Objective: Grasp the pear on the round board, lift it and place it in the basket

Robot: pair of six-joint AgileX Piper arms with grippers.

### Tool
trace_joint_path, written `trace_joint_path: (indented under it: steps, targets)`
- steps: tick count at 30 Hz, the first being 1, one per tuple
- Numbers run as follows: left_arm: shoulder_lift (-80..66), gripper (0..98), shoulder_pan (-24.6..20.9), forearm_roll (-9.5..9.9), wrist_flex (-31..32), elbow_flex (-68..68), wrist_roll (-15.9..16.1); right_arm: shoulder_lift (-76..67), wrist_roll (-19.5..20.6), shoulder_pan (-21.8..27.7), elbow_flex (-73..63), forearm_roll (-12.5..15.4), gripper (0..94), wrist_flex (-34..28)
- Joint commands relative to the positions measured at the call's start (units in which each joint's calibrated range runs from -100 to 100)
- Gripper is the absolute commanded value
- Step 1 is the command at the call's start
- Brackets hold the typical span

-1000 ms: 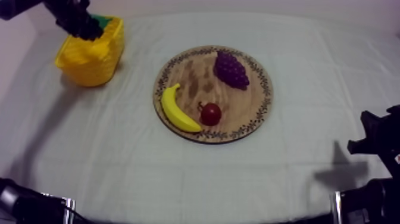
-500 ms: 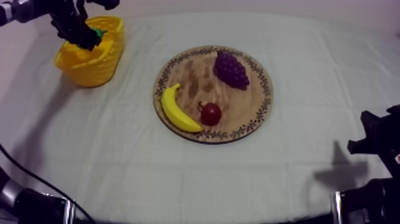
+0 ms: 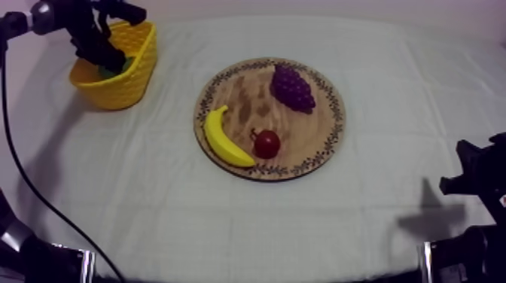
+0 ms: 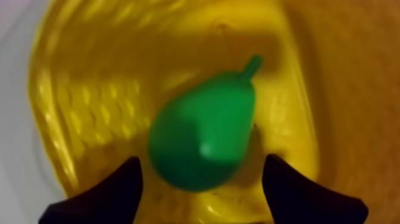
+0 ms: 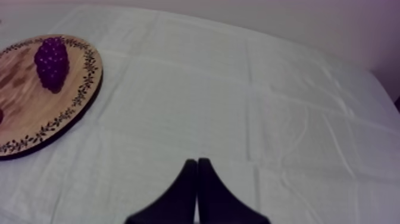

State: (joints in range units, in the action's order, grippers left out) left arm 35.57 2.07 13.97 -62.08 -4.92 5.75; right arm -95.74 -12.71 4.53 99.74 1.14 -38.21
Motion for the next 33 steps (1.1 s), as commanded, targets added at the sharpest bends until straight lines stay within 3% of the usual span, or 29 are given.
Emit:
trace_joint_path:
  steps: [1, 4, 6, 8, 11, 15, 22, 26, 33]
  targets:
    - [-0.8, 75.9, 0.1, -0.97, 1.2, 0.5, 1.5, 0.0, 0.0, 0.0, 0.0, 0.0, 0.3, 0.0]
    - [-3.3, 63.6, 0.3, -2.09, 3.6, 2.2, 1.9, 0.0, 0.0, 0.0, 0.0, 0.0, 0.3, 0.0]
    - [-5.9, 46.3, 0.4, -2.48, 5.6, 4.3, 1.6, 0.0, 0.0, 0.0, 0.0, 0.0, 0.3, 0.0]
    - [-9.5, 22.7, 0.5, -2.81, 7.9, 7.5, 1.5, 0.0, 0.0, 0.0, 0.0, 0.0, 0.3, 0.0]
    - [-16.5, 7.8, 0.5, -3.25, 10.6, 13.0, 1.2, 0.0, 0.0, 0.0, 0.0, 0.0, 0.3, 0.0]
    - [-27.2, 1.9, 1.1, -3.22, 14.2, 21.8, 0.1, 0.0, 0.0, 0.0, 0.0, 0.0, 0.3, 0.0]
    - [-47.8, 0.2, 2.8, -1.77, 19.8, 38.6, -3.4, 0.0, 0.0, 0.0, 0.0, 0.0, 0.3, 0.0]
    - [-59.9, 0.0, 4.1, -0.25, 20.8, 47.6, -6.4, 0.0, 0.0, 0.0, 0.0, 0.0, 0.3, 0.0]
    - [-83.0, 0.0, 5.0, 0.31, 22.0, 64.4, -9.9, 0.0, 0.0, 0.0, 0.0, 0.0, 0.3, 0.0]
